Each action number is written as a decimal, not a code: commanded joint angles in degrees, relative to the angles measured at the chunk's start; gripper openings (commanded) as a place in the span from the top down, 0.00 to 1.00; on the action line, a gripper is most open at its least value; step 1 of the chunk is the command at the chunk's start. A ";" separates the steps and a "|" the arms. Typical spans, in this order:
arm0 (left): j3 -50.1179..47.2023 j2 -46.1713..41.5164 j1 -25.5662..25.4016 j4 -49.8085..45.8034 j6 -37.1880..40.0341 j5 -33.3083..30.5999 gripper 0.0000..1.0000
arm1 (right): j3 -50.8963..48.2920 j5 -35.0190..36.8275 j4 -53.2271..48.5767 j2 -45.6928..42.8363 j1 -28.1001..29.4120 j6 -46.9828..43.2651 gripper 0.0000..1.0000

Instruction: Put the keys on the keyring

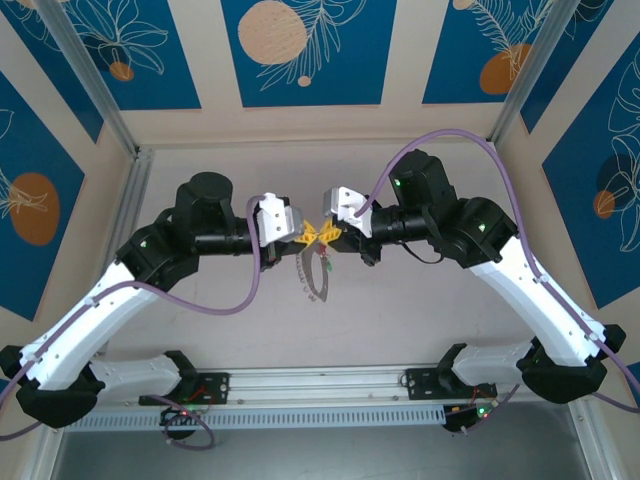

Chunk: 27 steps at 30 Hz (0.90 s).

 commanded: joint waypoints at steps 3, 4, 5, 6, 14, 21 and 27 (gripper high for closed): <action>-4.34 -0.01 -0.24 10.41 -6.28 0.97 1.00 | -3.83 -3.59 6.35 -2.45 0.04 1.81 0.90; -5.27 -0.45 -0.12 12.80 -7.51 1.33 1.00 | -4.63 -3.84 7.13 -3.02 -0.11 2.21 0.85; -6.85 -1.11 0.08 15.94 -9.04 2.21 1.00 | -5.63 -4.31 8.09 -3.53 -0.40 2.71 0.78; -8.34 -1.78 0.30 18.93 -10.52 3.34 1.00 | -6.57 -4.56 9.07 -4.25 -0.67 3.34 0.73; -16.42 -6.16 3.92 36.92 -20.17 13.69 1.00 | -14.06 -8.32 15.95 -10.06 -5.62 9.03 0.69; -18.69 -5.31 5.12 48.32 -28.33 19.37 1.00 | -18.79 -15.44 21.71 -11.45 -9.03 13.14 0.75; -19.20 -4.49 6.10 54.69 -33.80 21.94 1.00 | -21.63 -20.34 25.77 -13.39 -9.52 13.27 0.76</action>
